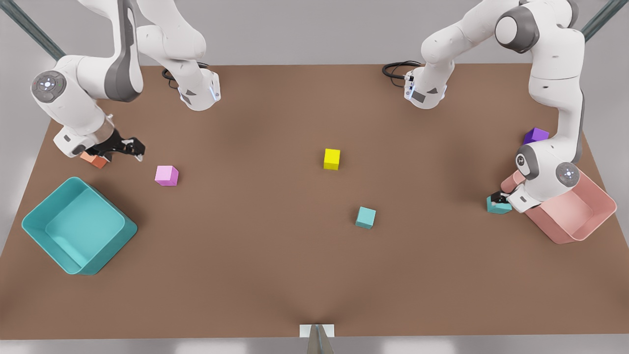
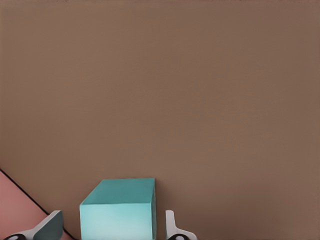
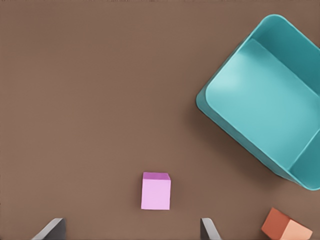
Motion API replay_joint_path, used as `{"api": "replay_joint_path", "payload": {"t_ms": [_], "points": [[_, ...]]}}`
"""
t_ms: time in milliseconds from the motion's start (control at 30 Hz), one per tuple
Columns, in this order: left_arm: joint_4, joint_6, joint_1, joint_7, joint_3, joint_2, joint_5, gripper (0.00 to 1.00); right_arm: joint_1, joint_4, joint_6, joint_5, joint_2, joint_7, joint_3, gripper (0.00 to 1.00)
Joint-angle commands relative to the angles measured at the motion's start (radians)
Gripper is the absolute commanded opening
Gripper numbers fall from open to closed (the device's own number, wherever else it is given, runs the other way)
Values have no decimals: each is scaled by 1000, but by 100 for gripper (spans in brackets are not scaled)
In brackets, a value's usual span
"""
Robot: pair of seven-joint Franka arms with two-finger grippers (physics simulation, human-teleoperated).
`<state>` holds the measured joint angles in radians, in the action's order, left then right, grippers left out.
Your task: Stack the two blue cubes on top of each other
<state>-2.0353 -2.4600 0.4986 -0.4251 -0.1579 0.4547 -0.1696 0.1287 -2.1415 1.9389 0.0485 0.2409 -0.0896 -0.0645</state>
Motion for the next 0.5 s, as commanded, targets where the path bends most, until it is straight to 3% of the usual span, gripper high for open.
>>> {"api": "replay_joint_path", "payload": {"t_ms": [0,467], "points": [[1,-19,0,23,0,1,-2,100,2,2,25,-10,0,93,0,100],[-19,-142,12,23,1,96,-1,100,2,3,26,-10,-2,93,0,100]]}}
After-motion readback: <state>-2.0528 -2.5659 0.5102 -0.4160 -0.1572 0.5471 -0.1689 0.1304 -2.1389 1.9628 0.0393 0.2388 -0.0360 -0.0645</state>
